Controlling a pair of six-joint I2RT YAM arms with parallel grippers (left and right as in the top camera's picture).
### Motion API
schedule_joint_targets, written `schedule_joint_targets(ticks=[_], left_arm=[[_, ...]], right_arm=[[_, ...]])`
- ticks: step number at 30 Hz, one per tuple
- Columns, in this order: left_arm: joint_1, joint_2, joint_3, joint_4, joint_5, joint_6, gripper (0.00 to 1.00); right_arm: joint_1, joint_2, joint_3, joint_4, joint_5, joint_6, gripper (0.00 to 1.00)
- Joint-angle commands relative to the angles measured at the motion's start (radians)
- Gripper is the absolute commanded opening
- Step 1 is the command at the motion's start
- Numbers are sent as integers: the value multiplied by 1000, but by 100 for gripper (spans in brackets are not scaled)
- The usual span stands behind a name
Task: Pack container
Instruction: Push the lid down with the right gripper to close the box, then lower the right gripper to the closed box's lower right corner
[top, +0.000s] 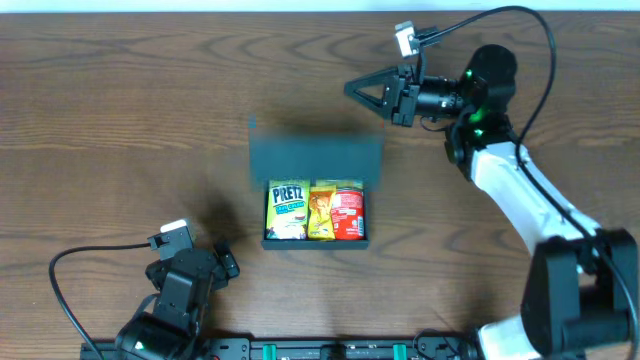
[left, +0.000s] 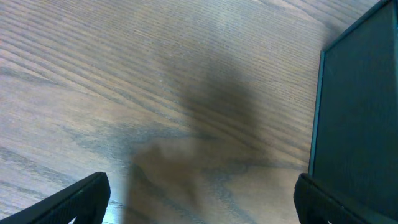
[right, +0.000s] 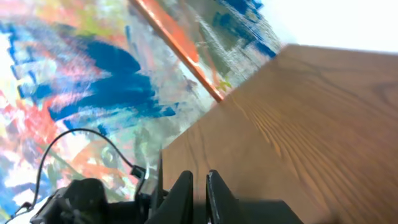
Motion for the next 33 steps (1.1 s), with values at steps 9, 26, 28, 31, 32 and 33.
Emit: schedule_joint_targets(ticks=[9, 26, 28, 31, 32, 33], left_arm=[[2, -2, 0, -1, -19, -11, 95], [2, -2, 0, -1, -19, -11, 95], [2, -2, 0, -1, -19, -11, 95], [2, -2, 0, -1, -19, -11, 95], [2, -2, 0, -1, -19, -11, 95], [2, -2, 0, -1, -19, -11, 95]], right_arm=[[37, -121, 11, -42, -63, -91, 8], [382, -346, 11, -1128, 778, -617, 2], [454, -373, 11, -1220, 903, -616, 1], [568, -394, 11, -1347, 1001, -614, 1], [601, -394, 11, -1380, 1016, -601, 2], [631, -394, 10, -1406, 1028, -581, 1]])
